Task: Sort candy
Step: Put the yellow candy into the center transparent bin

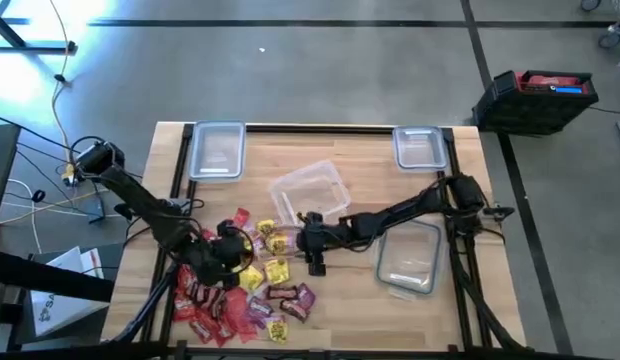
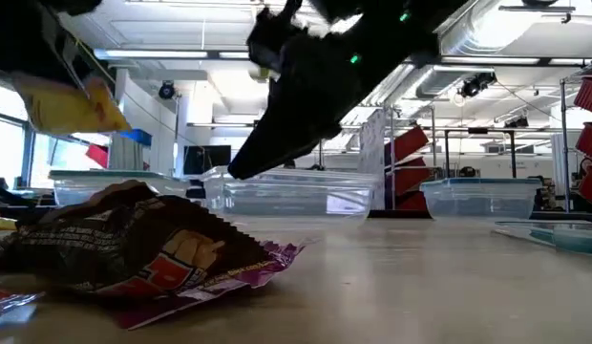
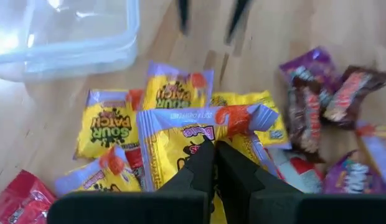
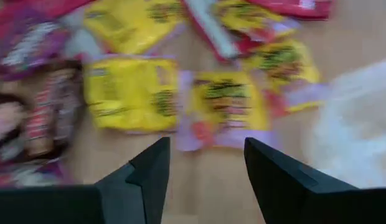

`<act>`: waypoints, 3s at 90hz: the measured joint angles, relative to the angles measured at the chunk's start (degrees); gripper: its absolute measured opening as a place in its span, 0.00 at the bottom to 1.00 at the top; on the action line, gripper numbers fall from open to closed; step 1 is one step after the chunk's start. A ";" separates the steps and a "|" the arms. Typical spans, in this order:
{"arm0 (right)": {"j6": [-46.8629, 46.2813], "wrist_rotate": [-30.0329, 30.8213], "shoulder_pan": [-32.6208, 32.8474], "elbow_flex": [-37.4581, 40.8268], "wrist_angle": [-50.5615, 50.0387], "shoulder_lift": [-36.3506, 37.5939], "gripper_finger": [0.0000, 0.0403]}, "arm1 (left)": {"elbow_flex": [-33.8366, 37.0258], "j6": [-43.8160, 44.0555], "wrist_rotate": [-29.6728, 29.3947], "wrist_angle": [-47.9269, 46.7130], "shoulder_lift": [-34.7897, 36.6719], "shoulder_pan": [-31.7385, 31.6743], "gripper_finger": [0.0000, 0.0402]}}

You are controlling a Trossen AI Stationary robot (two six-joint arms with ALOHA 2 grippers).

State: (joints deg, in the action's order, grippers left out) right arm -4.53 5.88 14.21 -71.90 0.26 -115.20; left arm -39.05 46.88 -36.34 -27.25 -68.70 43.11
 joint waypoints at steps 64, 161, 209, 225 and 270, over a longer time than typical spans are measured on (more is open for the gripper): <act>-10.26 14.72 -0.44 -0.24 18.94 -13.58 0.44 | -0.02 -22.27 -1.32 13.85 0.36 -12.56 0.00; -9.42 33.50 -0.31 -0.04 -10.96 6.21 0.00 | -0.04 -41.94 21.85 25.33 -9.79 -43.47 0.23; 4.62 5.35 -18.75 -0.11 -7.82 4.75 0.01 | -0.07 -15.17 13.86 -5.56 1.69 -24.15 0.24; 1.55 -1.89 -20.47 -1.83 -7.90 3.16 0.10 | -0.04 -10.74 8.15 -4.42 -3.34 -23.75 0.31; 16.47 -3.18 -25.59 -9.90 -28.57 2.78 0.31 | 0.00 -24.72 8.92 12.51 -19.07 -34.56 0.34</act>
State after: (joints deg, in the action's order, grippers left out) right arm 11.94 2.70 -11.38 -81.80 -28.32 -112.42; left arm -39.05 22.15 -27.41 -14.74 -87.77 8.55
